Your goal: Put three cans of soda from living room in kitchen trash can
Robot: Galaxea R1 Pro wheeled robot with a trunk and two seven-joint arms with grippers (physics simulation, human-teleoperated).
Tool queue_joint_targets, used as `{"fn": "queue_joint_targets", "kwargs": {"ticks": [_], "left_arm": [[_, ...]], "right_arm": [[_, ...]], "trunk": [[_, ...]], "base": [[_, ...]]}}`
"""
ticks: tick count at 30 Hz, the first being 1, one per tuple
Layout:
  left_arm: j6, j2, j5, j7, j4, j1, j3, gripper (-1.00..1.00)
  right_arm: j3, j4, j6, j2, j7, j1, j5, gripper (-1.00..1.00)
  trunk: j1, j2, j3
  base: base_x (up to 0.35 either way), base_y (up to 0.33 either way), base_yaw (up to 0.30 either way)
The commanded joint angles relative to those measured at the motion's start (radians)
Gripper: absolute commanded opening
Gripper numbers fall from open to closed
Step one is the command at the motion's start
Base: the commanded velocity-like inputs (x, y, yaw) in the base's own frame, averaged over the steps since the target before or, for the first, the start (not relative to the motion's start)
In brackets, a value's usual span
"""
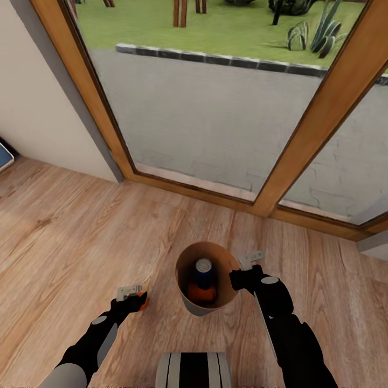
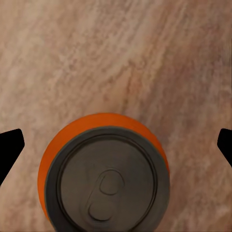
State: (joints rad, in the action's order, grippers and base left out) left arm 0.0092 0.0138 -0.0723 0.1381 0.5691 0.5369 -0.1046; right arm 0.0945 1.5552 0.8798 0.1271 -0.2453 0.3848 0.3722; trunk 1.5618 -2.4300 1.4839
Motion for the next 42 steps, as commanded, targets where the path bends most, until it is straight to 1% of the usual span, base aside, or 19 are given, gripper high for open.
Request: {"fn": "queue_joint_targets", "kwargs": {"ticks": [1, 8, 16, 24, 39, 40, 42], "left_arm": [[0.000, 0.000, 0.000, 0.000, 0.000, 0.000, 0.000, 1.00], [0.000, 0.000, 0.000, 0.000, 0.000, 0.000, 0.000, 1.00], [0.000, 0.000, 0.000, 0.000, 0.000, 0.000, 0.000, 1.00], [0.000, 0.000, 0.000, 0.000, 0.000, 0.000, 0.000, 1.00], [-0.001, 0.000, 0.000, 0.000, 0.000, 0.000, 0.000, 1.00], [-0.001, 0.000, 0.000, 0.000, 0.000, 0.000, 0.000, -1.00], [0.000, 0.000, 0.000, -0.001, -0.001, 0.000, 0.000, -1.00]], "right_arm": [[0.000, 0.000, 0.002, 0.000, -0.003, 0.000, -0.020, -1.00], [0.001, 0.000, 0.002, 0.000, -0.003, 0.000, -0.020, -1.00], [0.002, 0.000, 0.002, 0.000, -0.003, 0.000, -0.020, -1.00], [0.004, -0.001, 0.002, 0.000, -0.003, 0.000, -0.020, -1.00], [0.005, -0.001, 0.002, -0.001, -0.003, 0.000, -0.020, -1.00], [0.005, -0.001, 0.002, -0.001, -0.003, 0.000, -0.020, -1.00], [0.005, -0.001, -0.003, -0.001, -0.002, 0.000, -0.020, -1.00]], "trunk": [[0.000, 0.000, 0.002], [0.000, 0.000, 0.012], [0.000, 0.000, 0.014], [0.000, 0.000, 0.024], [0.000, 0.000, 0.025], [0.000, 0.000, 0.025], [0.000, 0.000, 0.025]], "base": [[0.000, 0.000, 0.000], [0.000, 0.000, 0.000], [0.000, 0.000, 0.000], [0.000, 0.000, 0.000], [0.000, 0.000, 0.000], [0.000, 0.000, 0.000], [0.000, 0.000, 0.000]]}}
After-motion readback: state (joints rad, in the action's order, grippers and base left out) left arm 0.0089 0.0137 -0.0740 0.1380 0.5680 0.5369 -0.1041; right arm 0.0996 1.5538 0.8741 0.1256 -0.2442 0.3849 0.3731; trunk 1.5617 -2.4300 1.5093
